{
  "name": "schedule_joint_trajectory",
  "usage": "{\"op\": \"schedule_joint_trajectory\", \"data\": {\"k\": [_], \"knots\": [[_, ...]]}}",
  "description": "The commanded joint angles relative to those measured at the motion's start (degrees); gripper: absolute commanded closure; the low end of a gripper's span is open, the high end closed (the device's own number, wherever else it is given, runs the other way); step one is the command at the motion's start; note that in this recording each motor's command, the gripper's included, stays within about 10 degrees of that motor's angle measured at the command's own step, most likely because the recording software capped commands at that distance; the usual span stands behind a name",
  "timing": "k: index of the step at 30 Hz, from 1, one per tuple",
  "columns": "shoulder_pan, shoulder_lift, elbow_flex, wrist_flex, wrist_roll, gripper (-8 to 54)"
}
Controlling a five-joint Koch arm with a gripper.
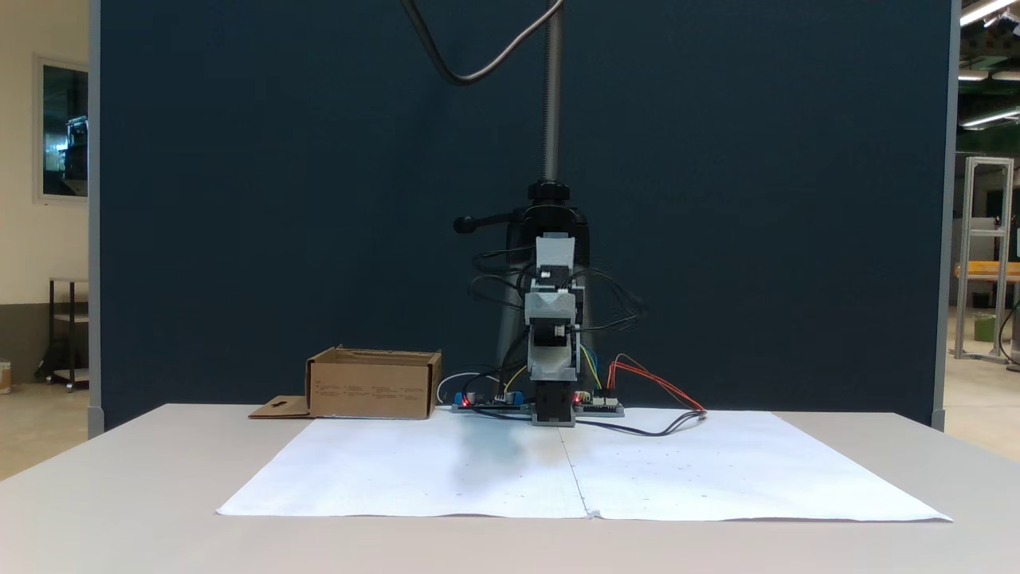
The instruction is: Grasp a green dice and put it in the bin.
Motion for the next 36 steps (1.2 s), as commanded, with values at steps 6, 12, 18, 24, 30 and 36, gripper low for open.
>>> {"op": "schedule_joint_trajectory", "data": {"k": [6,12,18,24,30,36], "knots": [[0.88,3.87,5.89,-16.5,2.29,1.2],[0.7,8.0,15.21,-24.77,2.2,1.2],[0.44,11.16,25.66,-33.03,1.23,1.4],[0.44,11.16,33.84,-40.5,1.14,1.5],[0.53,11.25,39.73,-48.85,0.62,1.5],[-0.26,12.13,42.34,-58.08,0.62,1.5]]}}
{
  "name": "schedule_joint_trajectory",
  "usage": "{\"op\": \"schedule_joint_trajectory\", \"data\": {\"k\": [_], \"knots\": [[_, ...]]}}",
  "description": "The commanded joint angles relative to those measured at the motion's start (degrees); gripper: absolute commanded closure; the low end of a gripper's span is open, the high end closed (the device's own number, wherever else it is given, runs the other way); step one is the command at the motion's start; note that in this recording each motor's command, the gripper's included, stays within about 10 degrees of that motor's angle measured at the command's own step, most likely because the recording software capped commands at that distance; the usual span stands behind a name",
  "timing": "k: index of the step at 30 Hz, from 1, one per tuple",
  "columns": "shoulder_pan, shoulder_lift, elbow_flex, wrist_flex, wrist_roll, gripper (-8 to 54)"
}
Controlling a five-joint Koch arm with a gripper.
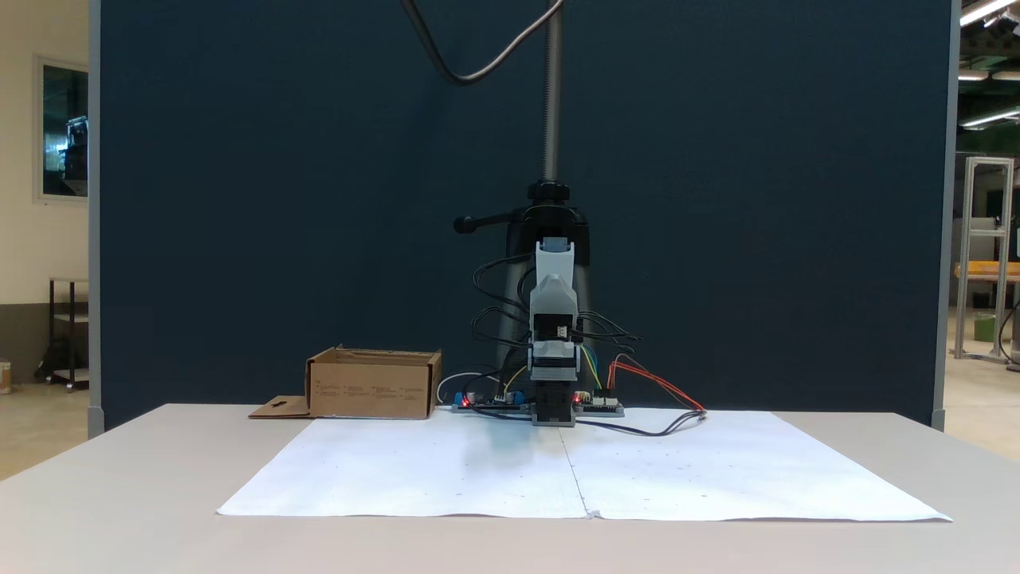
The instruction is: Grasp a green dice and put it in the bin.
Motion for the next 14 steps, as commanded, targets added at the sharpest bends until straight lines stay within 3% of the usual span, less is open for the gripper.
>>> {"op": "schedule_joint_trajectory", "data": {"k": [1,14], "knots": [[0.44,6.42,10.0,-8.33,0.7,1.5],[0.0,6.15,10.26,-24.85,0.88,1.0]]}}
